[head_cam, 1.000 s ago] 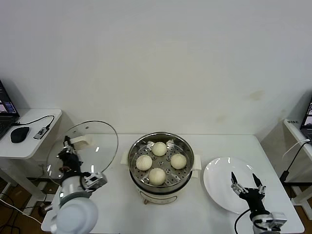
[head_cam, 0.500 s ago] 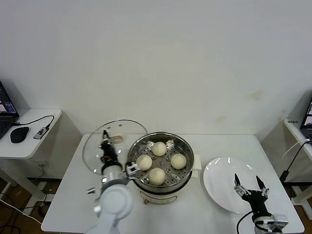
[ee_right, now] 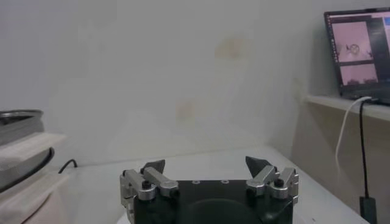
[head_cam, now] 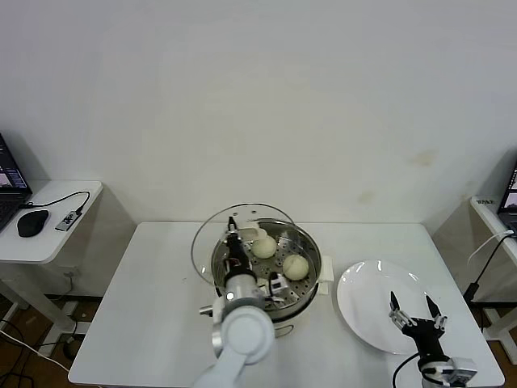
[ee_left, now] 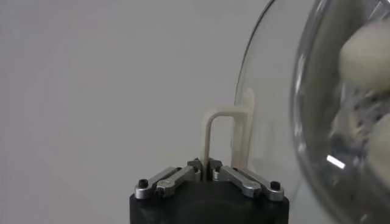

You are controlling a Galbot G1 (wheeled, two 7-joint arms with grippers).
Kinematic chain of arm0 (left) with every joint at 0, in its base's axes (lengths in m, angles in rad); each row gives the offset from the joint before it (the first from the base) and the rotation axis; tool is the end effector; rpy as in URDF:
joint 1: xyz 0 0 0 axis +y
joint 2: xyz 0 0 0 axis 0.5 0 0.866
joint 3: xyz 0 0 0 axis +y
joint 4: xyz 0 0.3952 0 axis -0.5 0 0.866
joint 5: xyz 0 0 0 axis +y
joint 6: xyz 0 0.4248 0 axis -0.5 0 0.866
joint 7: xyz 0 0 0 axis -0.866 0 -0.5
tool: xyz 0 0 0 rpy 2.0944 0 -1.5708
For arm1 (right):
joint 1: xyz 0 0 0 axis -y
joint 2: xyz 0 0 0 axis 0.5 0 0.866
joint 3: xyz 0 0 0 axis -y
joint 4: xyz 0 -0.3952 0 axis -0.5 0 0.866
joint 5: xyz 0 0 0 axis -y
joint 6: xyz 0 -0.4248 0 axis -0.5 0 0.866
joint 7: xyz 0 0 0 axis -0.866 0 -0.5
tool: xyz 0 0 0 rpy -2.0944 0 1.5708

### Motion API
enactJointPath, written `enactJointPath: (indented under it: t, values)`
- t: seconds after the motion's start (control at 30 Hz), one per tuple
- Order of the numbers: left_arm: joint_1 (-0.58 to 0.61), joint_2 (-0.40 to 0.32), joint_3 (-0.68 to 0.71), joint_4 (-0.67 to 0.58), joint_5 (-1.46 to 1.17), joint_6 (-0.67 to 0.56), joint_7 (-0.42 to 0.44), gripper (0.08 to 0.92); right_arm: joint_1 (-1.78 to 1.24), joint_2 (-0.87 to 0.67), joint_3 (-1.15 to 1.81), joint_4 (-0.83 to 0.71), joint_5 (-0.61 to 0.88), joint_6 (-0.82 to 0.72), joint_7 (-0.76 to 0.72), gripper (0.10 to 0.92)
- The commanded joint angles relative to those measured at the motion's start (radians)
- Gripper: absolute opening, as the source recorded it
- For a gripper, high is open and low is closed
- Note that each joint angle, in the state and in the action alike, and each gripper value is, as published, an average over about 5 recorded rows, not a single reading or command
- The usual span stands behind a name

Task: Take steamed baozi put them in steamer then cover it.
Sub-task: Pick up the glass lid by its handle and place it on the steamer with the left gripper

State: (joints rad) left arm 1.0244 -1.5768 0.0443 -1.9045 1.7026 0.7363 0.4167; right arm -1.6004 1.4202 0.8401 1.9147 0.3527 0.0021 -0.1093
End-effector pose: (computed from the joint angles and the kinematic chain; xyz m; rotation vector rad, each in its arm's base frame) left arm 0.3441 -0.2174 -0.2470 0.1199 -2.2606 -1.9585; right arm 0.2023 -0.1609 -0.3958 -0.2095 -2.9970 -0.1285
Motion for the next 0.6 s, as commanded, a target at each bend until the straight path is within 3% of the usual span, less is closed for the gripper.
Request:
enactJointPath:
  t: [0.03, 0.6]
  values:
    - [-0.034, -0.036, 0.128, 0.05, 0.028, 0.043, 0.011, 0.136, -0.001, 0.004, 0.004, 0.0, -0.005, 0.001, 0.0, 0.823]
    - [0.056, -0.037, 0.114, 0.026, 0.058, 0.043, 0.009, 0.136, 0.017, -0.001, 0.002, -0.014, -0.004, 0.005, -0.002, 0.823]
